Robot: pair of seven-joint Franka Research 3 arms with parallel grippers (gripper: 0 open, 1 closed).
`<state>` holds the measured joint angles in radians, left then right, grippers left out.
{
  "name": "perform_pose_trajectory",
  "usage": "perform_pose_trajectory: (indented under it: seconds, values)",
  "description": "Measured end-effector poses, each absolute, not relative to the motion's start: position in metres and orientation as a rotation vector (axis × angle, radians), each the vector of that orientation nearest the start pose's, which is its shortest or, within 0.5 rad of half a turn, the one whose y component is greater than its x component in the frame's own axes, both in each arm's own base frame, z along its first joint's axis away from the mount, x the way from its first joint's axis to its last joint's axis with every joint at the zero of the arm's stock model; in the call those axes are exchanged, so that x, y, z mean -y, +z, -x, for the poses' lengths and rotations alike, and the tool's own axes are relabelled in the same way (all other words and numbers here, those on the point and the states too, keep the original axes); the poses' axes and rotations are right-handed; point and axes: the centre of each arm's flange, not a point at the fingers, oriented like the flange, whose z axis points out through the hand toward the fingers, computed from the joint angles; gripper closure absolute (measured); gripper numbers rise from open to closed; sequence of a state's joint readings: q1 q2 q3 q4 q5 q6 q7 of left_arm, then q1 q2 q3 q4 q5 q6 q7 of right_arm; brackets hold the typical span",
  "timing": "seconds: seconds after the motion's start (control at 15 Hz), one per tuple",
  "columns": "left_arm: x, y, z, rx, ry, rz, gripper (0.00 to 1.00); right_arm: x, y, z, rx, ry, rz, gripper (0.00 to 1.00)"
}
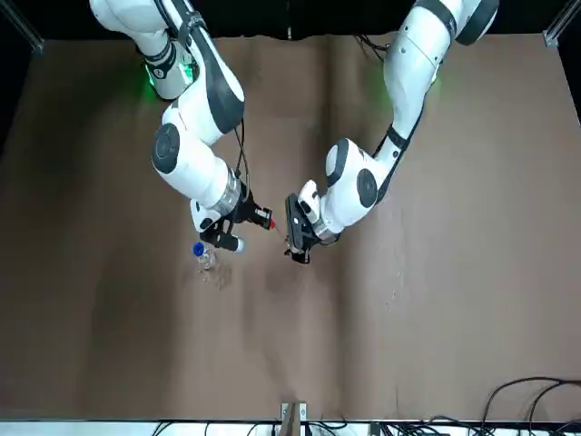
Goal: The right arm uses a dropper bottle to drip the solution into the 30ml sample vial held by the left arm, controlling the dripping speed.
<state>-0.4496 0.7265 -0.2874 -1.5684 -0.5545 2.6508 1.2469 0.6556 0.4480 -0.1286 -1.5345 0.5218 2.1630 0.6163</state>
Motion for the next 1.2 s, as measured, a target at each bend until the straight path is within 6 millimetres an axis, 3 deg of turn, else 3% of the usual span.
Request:
perform_pose_trajectory:
  seconds: [0.67,1.0,1.2]
  values:
    - [0.446,0.245,-0.579,-2.249,-0.787,2.635,0.69,-0.361,0.457,-0.593,-0.446,0.091,2.648,0.97]
    - [0.418,0.244,-0.599,-2.260,-0.820,2.572,0.69,-0.299,0.466,-0.613,-0.500,0.148,2.658,0.97]
    - [0.391,0.241,-0.615,-2.256,-0.832,2.547,0.69,-0.264,0.466,-0.624,-0.507,0.114,2.725,0.97]
